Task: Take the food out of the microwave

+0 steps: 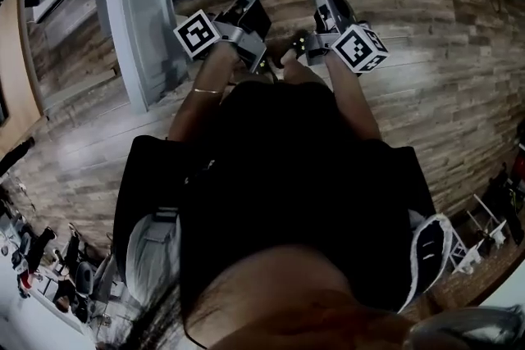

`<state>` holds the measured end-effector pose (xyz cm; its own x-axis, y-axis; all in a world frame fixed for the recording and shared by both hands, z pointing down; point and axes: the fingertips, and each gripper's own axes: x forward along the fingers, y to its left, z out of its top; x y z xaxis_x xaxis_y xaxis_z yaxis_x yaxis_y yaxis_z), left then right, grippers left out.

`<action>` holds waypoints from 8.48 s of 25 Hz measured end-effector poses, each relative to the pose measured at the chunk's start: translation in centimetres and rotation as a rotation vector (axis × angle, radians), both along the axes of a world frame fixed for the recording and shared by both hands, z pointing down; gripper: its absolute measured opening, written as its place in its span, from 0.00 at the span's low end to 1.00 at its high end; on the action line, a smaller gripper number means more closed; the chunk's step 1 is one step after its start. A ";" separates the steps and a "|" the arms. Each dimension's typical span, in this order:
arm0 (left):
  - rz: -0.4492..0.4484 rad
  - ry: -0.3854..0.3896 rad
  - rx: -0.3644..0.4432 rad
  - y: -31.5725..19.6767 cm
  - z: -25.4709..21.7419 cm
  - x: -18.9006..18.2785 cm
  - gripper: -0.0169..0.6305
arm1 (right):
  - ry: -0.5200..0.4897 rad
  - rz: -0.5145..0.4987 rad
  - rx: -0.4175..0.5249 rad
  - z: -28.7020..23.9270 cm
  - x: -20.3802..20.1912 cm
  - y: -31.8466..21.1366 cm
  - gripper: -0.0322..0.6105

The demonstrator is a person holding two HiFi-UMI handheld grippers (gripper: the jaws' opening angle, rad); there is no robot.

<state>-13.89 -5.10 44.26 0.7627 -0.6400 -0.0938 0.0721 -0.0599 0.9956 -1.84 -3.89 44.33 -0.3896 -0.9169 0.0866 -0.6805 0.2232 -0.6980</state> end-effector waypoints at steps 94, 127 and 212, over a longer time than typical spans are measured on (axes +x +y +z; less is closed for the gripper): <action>0.436 -0.046 0.035 -8.2 0.4 38.1 0.04 | -0.049 0.446 -0.006 0.1 37.4 -4.4 0.05; 0.197 -0.048 -0.066 -15.4 3.6 44.0 0.04 | -0.080 0.207 -0.099 3.3 44.1 -14.4 0.05; 0.093 -0.520 -0.185 -18.6 11.7 45.1 0.38 | -0.097 0.055 -0.143 4.5 48.3 -18.0 0.05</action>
